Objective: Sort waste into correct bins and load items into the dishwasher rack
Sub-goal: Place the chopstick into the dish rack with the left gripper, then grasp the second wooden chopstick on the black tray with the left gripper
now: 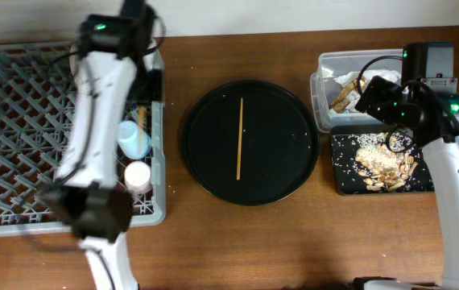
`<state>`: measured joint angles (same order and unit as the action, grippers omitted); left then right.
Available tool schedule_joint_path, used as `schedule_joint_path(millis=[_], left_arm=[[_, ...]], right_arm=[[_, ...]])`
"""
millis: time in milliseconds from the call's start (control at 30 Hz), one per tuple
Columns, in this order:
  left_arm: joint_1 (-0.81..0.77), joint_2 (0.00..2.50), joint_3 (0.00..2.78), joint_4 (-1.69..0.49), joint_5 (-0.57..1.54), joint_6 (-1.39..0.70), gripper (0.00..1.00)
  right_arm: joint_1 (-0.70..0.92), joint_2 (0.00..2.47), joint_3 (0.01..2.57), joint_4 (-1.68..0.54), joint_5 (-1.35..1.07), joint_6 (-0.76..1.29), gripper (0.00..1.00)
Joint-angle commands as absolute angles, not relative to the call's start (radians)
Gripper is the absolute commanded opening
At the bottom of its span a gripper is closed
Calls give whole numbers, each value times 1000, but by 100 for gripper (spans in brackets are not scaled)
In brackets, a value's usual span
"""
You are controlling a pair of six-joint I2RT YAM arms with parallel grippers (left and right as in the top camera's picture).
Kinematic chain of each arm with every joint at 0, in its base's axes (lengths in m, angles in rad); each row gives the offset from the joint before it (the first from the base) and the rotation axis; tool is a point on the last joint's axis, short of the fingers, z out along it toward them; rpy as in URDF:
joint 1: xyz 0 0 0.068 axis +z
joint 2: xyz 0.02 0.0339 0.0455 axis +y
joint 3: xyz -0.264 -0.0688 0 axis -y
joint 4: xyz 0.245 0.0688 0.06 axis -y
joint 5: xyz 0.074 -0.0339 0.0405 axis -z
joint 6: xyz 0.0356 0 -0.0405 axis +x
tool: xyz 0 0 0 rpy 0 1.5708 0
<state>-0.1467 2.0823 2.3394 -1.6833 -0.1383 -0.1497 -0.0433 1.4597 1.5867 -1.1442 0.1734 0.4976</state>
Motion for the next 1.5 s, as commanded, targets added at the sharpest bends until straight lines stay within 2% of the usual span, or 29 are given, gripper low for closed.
schedule_joint_path(millis=[0,133,400,667,733,800,833,867,933,1133,1333,1467], left_arm=[[36,1954,2196,-1668,-187,-141,1],[139,1946,2049,-1578,-187,-140,1],[134,1946,1797,-1430,-176,-80,1],[134,1946,1756,-1410,-135,-77,1],[133,1946,1756,-1407,-135,-77,16],[128,1946,1756,-1402,-135,-77,43],[125,1946,1756,-1398,-135,-77,50],[125,1946,1756,-1395,-135,-77,53],[122,1946,1762,-1391,-135,-73,56],[86,1927,1882,-1399,-48,-73,56],[-89,1888,1935,-1319,110,-74,56],[-248,1918,1922,-1226,115,-134,56]], right_arm=[[-47,1464,1595,-1145,192,510,98],[-47,1464,1595,-1145,192,510,98],[-47,1464,1595,-1145,192,510,99],[-47,1464,1595,-1145,192,510,98],[-47,1464,1595,-1145,192,510,98],[-47,1464,1595,-1145,192,510,98],[-47,1464,1595,-1145,192,510,98],[-47,1464,1595,-1145,192,510,98],[-47,1464,1595,-1145,192,510,98],[-47,1464,1595,-1145,192,510,99],[-47,1464,1595,-1145,192,510,98],[-47,1464,1595,-1145,192,510,98]])
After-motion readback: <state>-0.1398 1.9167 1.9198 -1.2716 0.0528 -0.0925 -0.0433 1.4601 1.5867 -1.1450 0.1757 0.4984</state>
